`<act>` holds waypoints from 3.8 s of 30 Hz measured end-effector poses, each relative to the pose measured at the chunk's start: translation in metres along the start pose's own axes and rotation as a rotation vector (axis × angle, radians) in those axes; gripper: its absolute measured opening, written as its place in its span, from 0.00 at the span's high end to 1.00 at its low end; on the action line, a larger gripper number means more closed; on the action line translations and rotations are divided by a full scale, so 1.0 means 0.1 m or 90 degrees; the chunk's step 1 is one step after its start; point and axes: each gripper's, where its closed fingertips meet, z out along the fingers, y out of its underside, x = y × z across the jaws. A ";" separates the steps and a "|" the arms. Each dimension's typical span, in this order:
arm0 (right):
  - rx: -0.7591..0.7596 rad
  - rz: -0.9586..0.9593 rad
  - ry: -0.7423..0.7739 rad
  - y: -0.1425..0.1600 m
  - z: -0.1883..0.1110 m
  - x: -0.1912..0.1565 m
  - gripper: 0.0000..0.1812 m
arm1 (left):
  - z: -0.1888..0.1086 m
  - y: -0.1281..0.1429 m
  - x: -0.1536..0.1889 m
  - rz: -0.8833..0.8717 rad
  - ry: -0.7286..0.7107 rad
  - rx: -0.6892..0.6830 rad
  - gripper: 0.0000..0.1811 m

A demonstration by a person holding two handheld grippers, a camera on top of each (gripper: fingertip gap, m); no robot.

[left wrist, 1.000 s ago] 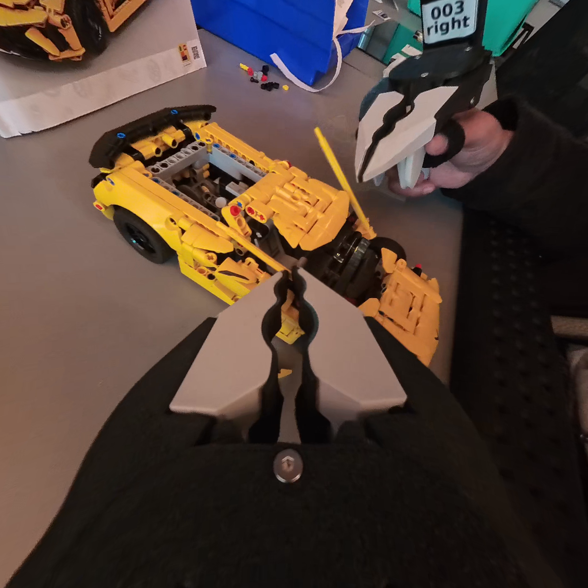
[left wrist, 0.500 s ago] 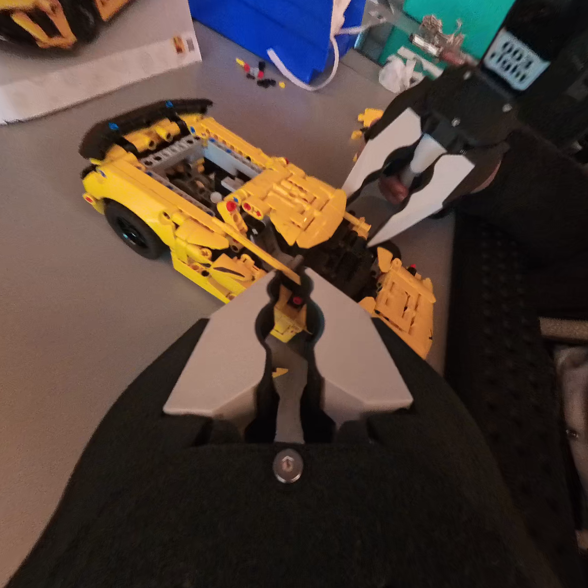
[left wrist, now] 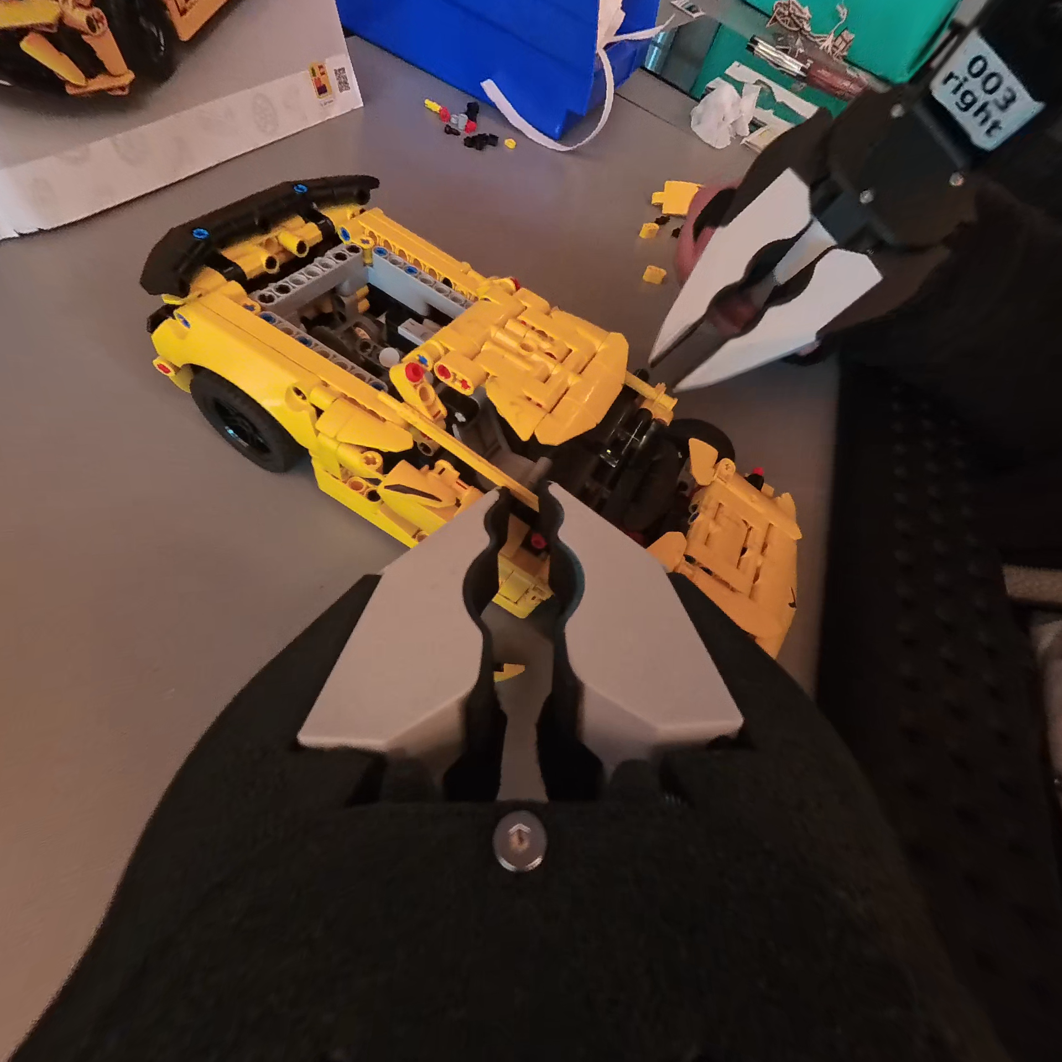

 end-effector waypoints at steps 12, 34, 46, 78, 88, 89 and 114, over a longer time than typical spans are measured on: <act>-0.008 0.073 -0.092 -0.01 0.13 -0.07 0.97 | 0.04 0.02 0.02 0.034 -0.016 0.007 0.95; 0.015 0.254 -0.226 -0.05 0.08 -0.12 0.97 | 0.11 0.04 0.31 0.192 0.036 -0.078 0.85; -0.003 0.278 -0.168 0.17 -0.40 0.13 0.97 | 0.06 0.09 0.28 0.197 0.037 -0.026 0.96; -0.108 0.008 -0.087 0.05 -0.03 -0.17 0.88 | 0.07 0.07 0.29 0.175 0.042 0.001 0.97; -0.065 0.099 -0.079 -0.01 0.08 -0.14 0.94 | 0.07 0.07 0.30 0.172 0.045 0.000 0.96; -0.059 0.117 -0.087 -0.01 0.08 -0.14 0.94 | 0.07 0.07 0.29 0.170 0.046 0.001 0.96; -0.018 0.310 -0.236 0.03 -0.05 -0.19 0.97 | 0.08 0.10 0.35 0.179 0.056 0.004 1.00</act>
